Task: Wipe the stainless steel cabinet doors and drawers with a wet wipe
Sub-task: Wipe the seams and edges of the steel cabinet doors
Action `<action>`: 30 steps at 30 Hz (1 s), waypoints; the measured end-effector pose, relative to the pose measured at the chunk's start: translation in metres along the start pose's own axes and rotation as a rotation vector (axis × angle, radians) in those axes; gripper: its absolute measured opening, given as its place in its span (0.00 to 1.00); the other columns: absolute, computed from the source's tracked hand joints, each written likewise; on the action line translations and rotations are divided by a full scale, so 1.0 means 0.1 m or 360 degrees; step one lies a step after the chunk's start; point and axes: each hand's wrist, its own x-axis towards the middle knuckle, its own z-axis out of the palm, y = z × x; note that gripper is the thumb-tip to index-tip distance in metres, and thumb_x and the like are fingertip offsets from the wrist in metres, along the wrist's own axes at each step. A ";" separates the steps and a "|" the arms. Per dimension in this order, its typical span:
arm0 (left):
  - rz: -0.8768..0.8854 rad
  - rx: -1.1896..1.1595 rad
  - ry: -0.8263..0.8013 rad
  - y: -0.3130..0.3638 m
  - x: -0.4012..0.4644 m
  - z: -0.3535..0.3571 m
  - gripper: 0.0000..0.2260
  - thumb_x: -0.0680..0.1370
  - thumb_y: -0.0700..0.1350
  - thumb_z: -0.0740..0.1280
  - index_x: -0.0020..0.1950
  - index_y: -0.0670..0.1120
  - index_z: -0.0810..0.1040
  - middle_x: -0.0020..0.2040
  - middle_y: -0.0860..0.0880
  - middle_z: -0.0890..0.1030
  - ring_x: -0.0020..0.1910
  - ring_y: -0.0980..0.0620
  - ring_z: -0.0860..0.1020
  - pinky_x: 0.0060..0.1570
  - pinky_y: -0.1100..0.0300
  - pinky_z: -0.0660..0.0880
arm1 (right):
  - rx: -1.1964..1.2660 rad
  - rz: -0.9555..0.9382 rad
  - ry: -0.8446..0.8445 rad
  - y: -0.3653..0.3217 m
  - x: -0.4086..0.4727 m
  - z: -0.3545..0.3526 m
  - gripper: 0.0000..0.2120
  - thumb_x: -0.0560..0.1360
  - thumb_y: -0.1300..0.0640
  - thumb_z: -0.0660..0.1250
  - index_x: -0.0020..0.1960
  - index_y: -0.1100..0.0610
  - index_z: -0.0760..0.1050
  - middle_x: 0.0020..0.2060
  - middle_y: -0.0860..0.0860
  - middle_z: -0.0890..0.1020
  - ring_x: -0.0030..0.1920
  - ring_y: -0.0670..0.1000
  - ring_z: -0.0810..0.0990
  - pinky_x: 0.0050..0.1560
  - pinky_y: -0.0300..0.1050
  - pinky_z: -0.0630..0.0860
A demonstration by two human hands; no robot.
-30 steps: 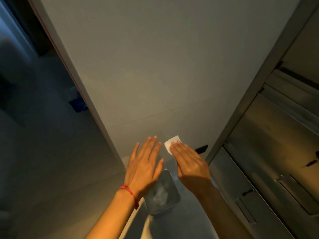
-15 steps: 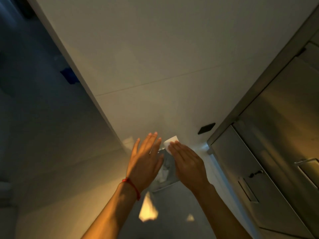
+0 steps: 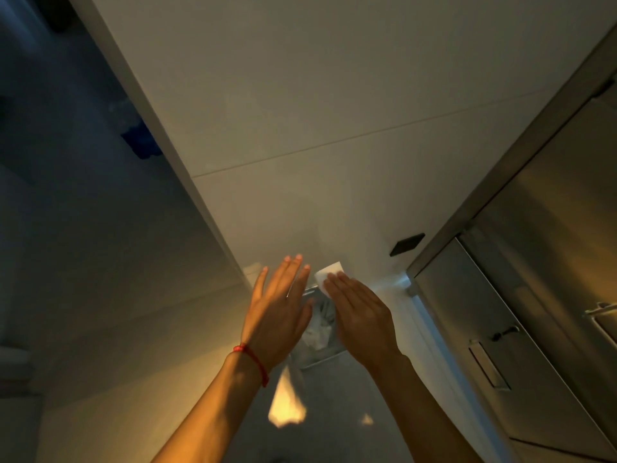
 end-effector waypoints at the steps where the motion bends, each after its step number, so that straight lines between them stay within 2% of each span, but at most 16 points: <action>1: 0.0005 0.0005 0.0011 0.00 0.01 -0.01 0.26 0.65 0.40 0.77 0.62 0.38 0.77 0.63 0.39 0.76 0.61 0.39 0.76 0.58 0.36 0.67 | -0.0010 0.0008 0.0015 -0.01 0.00 -0.01 0.24 0.55 0.68 0.82 0.50 0.67 0.81 0.49 0.60 0.83 0.50 0.57 0.83 0.43 0.53 0.81; 5: 0.0093 -0.0031 0.0071 0.00 0.05 -0.02 0.23 0.69 0.40 0.73 0.63 0.38 0.76 0.64 0.39 0.75 0.63 0.39 0.74 0.60 0.37 0.64 | -0.0038 0.0067 0.0048 -0.04 -0.01 -0.03 0.24 0.55 0.66 0.82 0.50 0.67 0.81 0.49 0.60 0.83 0.50 0.56 0.83 0.44 0.53 0.81; 8: 0.0213 -0.0042 0.0067 -0.04 0.13 -0.01 0.24 0.69 0.41 0.75 0.63 0.38 0.76 0.64 0.39 0.76 0.62 0.39 0.75 0.59 0.37 0.67 | -0.0105 0.0126 0.0077 -0.07 -0.04 0.00 0.24 0.56 0.66 0.82 0.50 0.67 0.81 0.49 0.59 0.83 0.50 0.56 0.83 0.45 0.53 0.81; 10: 0.0314 -0.0039 0.0075 -0.10 0.18 0.02 0.23 0.69 0.43 0.75 0.63 0.38 0.76 0.63 0.39 0.76 0.62 0.40 0.75 0.57 0.36 0.69 | -0.0167 0.0171 0.0133 -0.12 -0.06 0.03 0.20 0.60 0.64 0.80 0.50 0.66 0.82 0.49 0.59 0.83 0.50 0.56 0.83 0.46 0.53 0.81; 12: 0.0449 -0.0066 0.0083 -0.19 0.20 0.06 0.20 0.74 0.45 0.69 0.63 0.38 0.76 0.64 0.39 0.76 0.62 0.39 0.75 0.57 0.36 0.70 | -0.0264 0.0239 0.0145 -0.20 -0.06 0.07 0.20 0.60 0.62 0.80 0.50 0.66 0.82 0.49 0.59 0.83 0.49 0.56 0.83 0.46 0.53 0.81; 14: 0.0574 -0.0055 0.0065 -0.29 0.21 0.07 0.20 0.76 0.48 0.58 0.63 0.38 0.76 0.64 0.39 0.76 0.62 0.40 0.75 0.57 0.37 0.72 | -0.0349 0.0312 0.0107 -0.30 -0.06 0.12 0.25 0.54 0.62 0.83 0.49 0.65 0.82 0.48 0.58 0.84 0.49 0.55 0.83 0.46 0.52 0.81; 17: 0.0733 -0.0059 0.0043 -0.43 0.18 0.08 0.22 0.76 0.49 0.54 0.63 0.38 0.76 0.63 0.39 0.76 0.62 0.40 0.75 0.57 0.37 0.72 | -0.0352 0.0488 0.0121 -0.50 -0.06 0.23 0.27 0.52 0.64 0.84 0.50 0.66 0.82 0.48 0.60 0.84 0.48 0.57 0.83 0.44 0.54 0.81; 19: 0.0805 -0.0069 0.0046 -0.51 0.16 0.08 0.21 0.76 0.48 0.57 0.62 0.38 0.77 0.63 0.39 0.76 0.62 0.40 0.76 0.57 0.37 0.72 | -0.0327 0.0686 0.0131 -0.64 -0.04 0.30 0.27 0.53 0.70 0.81 0.52 0.66 0.81 0.50 0.59 0.83 0.50 0.58 0.83 0.50 0.55 0.78; 20: 0.0828 -0.0089 0.0060 -0.55 0.16 0.08 0.20 0.76 0.48 0.61 0.62 0.38 0.77 0.63 0.39 0.76 0.61 0.40 0.76 0.56 0.36 0.72 | -0.0335 0.0757 0.0129 -0.69 -0.04 0.33 0.27 0.54 0.72 0.80 0.52 0.65 0.81 0.51 0.59 0.83 0.51 0.58 0.82 0.52 0.54 0.77; 23: 0.0833 -0.0157 0.0026 -0.61 0.16 0.05 0.23 0.67 0.43 0.76 0.60 0.37 0.78 0.60 0.37 0.78 0.58 0.38 0.78 0.52 0.35 0.74 | -0.0354 0.0846 0.0125 -0.80 -0.06 0.40 0.29 0.51 0.71 0.81 0.51 0.65 0.82 0.49 0.59 0.83 0.49 0.58 0.83 0.48 0.55 0.80; 26: 0.0853 -0.0171 -0.0023 -0.64 0.15 0.04 0.25 0.65 0.43 0.78 0.59 0.37 0.79 0.60 0.37 0.78 0.57 0.38 0.78 0.50 0.36 0.75 | -0.0488 0.0888 0.0075 -0.83 -0.07 0.44 0.28 0.50 0.68 0.83 0.50 0.63 0.83 0.48 0.58 0.84 0.48 0.56 0.84 0.45 0.53 0.81; 30: 0.0907 -0.0193 -0.0019 -0.68 0.19 0.14 0.24 0.66 0.43 0.77 0.59 0.36 0.79 0.60 0.37 0.78 0.57 0.37 0.78 0.50 0.35 0.75 | -0.0541 0.0946 0.0040 -0.79 -0.09 0.55 0.27 0.52 0.67 0.83 0.50 0.61 0.83 0.48 0.57 0.84 0.48 0.54 0.84 0.48 0.50 0.80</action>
